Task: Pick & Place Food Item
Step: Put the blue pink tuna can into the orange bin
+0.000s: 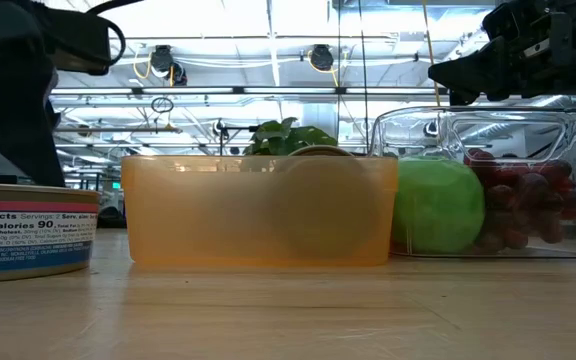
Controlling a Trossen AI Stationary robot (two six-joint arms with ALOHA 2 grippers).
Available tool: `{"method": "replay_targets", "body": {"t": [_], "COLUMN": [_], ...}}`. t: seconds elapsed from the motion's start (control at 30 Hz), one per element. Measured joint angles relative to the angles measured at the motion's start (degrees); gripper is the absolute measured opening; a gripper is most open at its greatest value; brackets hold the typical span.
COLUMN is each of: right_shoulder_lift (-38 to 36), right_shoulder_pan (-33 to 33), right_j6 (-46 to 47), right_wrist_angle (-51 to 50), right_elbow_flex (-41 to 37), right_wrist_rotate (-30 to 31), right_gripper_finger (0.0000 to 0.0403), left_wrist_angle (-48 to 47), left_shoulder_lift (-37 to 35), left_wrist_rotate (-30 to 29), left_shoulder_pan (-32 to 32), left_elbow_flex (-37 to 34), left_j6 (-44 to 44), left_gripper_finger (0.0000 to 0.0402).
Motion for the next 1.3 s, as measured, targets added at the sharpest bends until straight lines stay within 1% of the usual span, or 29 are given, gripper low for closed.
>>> {"method": "replay_targets", "body": {"t": [0.33, 0.53, 0.6, 0.67, 0.73, 1.0, 1.13, 1.3], "right_shoulder_lift": [0.0, 0.0, 0.0, 0.0, 0.0, 0.0, 0.0, 0.0], "right_shoulder_pan": [0.0, 0.0, 0.0, 0.0, 0.0, 0.0, 0.0, 0.0], "right_j6": [0.0, 0.0, 0.0, 0.0, 0.0, 0.0, 0.0, 0.0], "right_wrist_angle": [0.0, 0.0, 0.0, 0.0, 0.0, 0.0, 0.0, 0.0], "right_elbow_flex": [0.0, 0.0, 0.0, 0.0, 0.0, 0.0, 0.0, 0.0], "right_wrist_rotate": [0.0, 0.0, 0.0, 0.0, 0.0, 0.0, 0.0, 0.0], "right_gripper_finger": [0.0000, 0.0000, 0.0000, 0.0000, 0.0000, 0.0000, 0.0000, 0.0000], "left_wrist_angle": [0.3, 0.1, -1.3, -2.1, -2.9, -5.6, -8.3, -9.0], "left_shoulder_lift": [0.0, -0.2, -0.1, 0.2, 0.3, 0.1, -0.6, -4.5], "left_wrist_rotate": [-0.2, -1.3, -0.4, 2.7, 3.8, 3.3, 1.9, -0.1], "left_shoulder_pan": [0.5, 1.9, 2.5, 3.3, 4.0, 5.7, 5.7, 4.7], "left_elbow_flex": [-2.8, -5.0, -5.5, -5.9, -6.4, -7.6, -7.4, -6.5], "left_j6": [-0.6, -4.3, -6.1, -6.5, -6.4, -8.9, -11.3, -14.5], "left_gripper_finger": [0.0365, 0.0365, 0.0365, 0.0365, 0.0365, 0.0365, 0.0365, 0.0365]}}
